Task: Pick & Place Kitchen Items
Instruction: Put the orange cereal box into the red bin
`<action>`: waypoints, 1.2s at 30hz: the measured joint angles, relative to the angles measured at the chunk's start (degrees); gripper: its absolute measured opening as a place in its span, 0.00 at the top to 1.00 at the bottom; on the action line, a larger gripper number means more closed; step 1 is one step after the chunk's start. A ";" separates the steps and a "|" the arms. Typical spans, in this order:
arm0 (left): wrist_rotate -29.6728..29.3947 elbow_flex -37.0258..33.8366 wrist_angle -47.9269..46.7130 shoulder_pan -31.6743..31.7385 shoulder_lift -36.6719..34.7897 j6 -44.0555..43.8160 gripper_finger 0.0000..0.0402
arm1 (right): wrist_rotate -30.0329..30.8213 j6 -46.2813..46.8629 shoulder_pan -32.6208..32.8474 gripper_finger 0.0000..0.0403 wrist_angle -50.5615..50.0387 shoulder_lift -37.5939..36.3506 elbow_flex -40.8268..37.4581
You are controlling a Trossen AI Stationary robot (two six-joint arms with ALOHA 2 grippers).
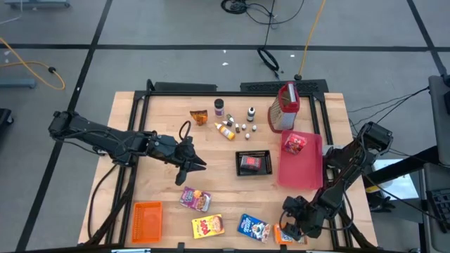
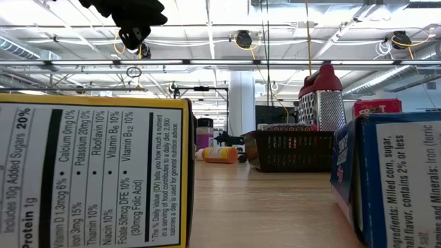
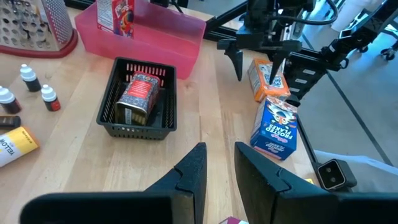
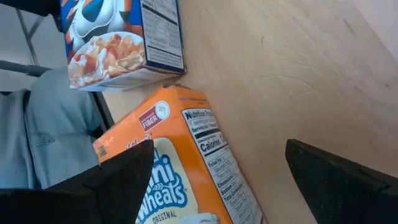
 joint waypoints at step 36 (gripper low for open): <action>-0.57 0.00 -0.02 0.04 0.02 0.00 0.80 | 4.80 -19.64 -4.46 0.99 2.34 -5.52 -0.07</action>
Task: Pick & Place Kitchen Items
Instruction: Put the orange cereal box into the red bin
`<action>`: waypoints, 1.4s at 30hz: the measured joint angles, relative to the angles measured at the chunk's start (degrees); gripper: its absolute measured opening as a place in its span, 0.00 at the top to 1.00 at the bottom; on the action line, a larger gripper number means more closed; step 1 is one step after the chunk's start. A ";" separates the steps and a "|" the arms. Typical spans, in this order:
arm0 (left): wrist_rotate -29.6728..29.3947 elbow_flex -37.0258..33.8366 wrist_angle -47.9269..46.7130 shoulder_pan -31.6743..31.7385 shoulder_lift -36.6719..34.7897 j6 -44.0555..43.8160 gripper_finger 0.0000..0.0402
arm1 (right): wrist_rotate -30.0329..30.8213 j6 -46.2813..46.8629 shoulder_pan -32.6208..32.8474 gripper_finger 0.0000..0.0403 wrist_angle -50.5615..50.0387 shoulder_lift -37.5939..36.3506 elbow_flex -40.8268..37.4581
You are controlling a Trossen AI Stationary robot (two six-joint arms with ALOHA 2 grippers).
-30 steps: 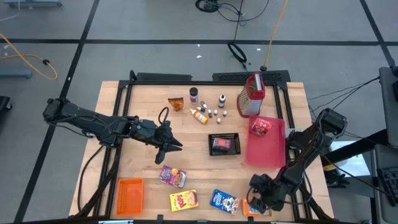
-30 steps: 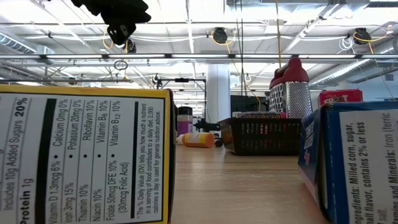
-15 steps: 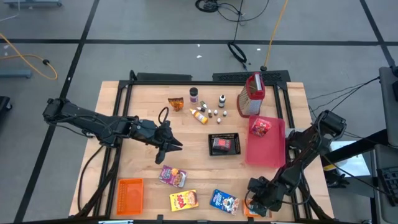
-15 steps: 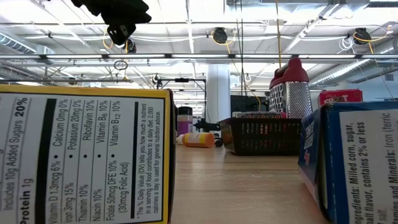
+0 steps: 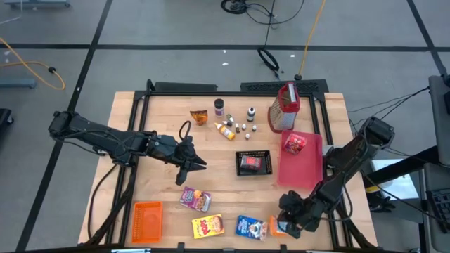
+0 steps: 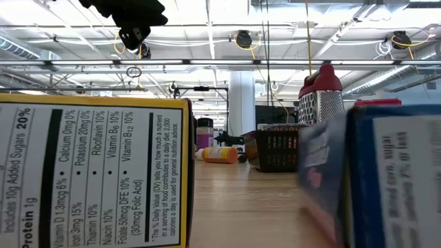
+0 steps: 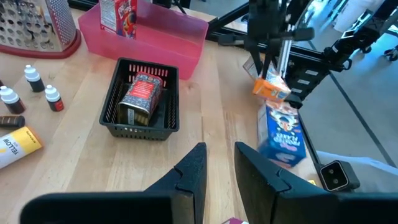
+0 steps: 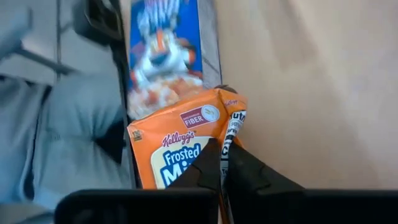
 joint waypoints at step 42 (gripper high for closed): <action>0.03 0.00 -0.15 -0.03 0.66 0.72 0.80 | 46.40 25.26 10.14 1.00 -61.64 -30.35 -5.92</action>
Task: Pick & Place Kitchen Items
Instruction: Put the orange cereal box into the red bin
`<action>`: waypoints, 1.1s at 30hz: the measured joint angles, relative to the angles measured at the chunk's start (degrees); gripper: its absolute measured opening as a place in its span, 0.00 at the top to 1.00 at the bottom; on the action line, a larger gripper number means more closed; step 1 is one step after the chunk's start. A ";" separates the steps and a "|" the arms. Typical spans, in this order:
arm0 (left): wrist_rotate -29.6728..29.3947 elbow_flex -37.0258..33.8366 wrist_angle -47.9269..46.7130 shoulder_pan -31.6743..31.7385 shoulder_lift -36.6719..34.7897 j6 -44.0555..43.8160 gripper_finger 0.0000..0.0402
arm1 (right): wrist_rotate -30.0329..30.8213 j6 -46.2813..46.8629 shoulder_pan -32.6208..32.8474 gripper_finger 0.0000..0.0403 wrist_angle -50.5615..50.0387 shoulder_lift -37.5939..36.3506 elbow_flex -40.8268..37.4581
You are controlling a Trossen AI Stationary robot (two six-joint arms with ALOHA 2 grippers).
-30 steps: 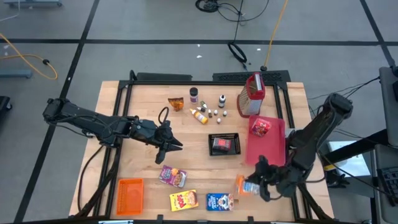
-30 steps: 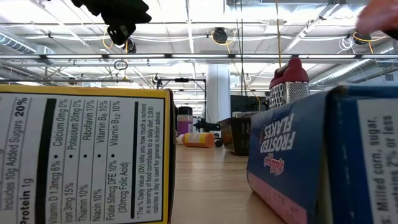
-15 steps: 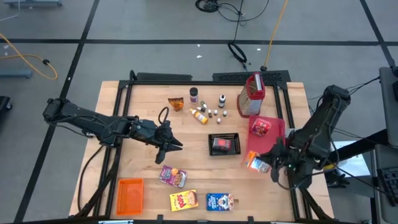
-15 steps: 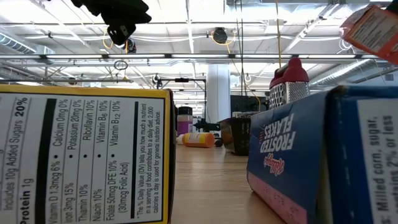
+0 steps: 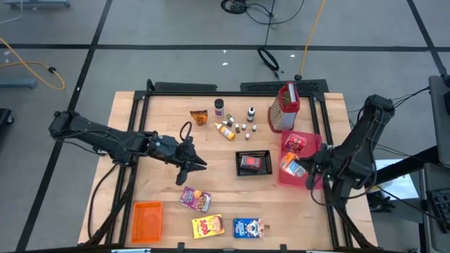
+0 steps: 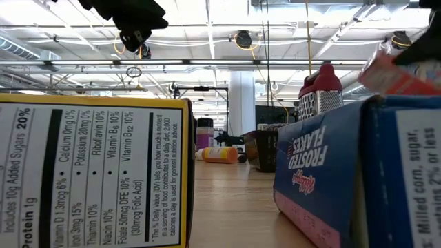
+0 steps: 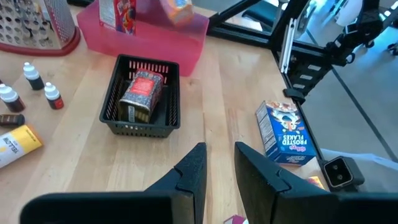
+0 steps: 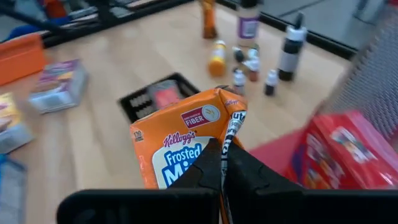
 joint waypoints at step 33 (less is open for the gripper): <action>-1.45 -0.02 5.05 -0.60 8.07 -0.69 0.80 | 6.35 22.92 -0.49 0.98 -7.47 0.01 -12.70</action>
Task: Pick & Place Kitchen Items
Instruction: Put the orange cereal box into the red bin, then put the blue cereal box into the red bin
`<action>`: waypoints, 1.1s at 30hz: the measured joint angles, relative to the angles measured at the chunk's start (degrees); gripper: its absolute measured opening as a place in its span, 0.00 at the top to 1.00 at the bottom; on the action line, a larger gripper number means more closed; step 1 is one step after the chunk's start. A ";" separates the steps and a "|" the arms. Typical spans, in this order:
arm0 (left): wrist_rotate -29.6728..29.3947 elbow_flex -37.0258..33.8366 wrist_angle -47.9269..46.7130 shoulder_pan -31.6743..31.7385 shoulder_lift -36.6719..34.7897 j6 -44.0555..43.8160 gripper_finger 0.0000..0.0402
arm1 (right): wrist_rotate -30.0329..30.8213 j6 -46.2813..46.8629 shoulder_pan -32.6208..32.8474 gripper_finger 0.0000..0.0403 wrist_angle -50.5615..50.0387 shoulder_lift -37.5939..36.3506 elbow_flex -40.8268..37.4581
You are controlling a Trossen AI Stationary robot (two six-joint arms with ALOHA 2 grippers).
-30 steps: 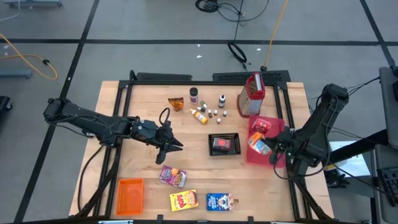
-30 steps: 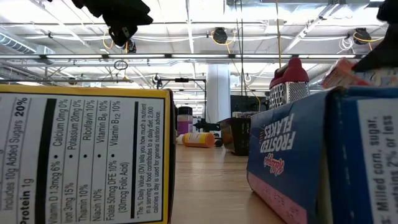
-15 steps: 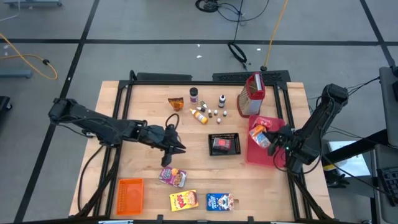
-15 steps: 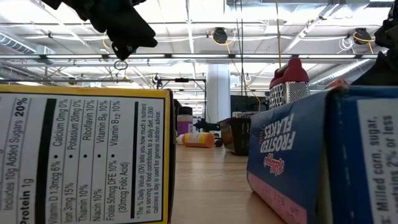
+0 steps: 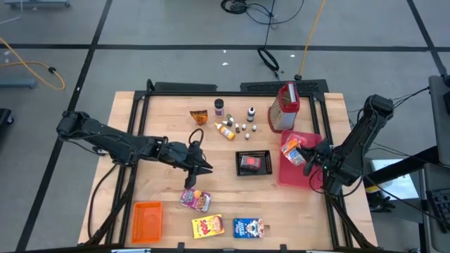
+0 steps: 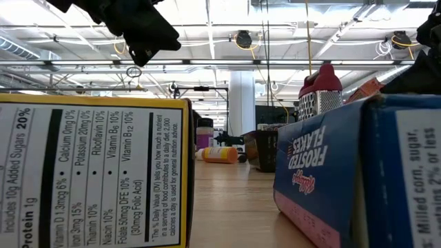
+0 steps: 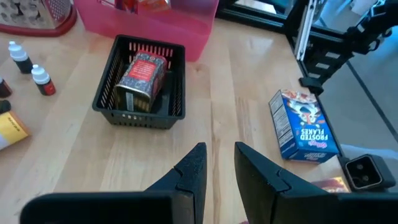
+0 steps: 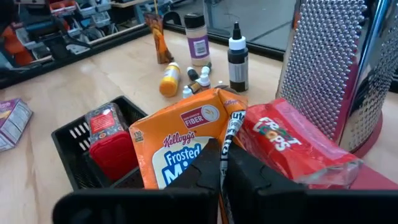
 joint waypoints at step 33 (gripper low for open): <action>-0.01 0.00 0.33 0.00 0.00 1.15 0.80 | 10.53 0.49 -7.11 0.65 -0.41 -0.40 1.28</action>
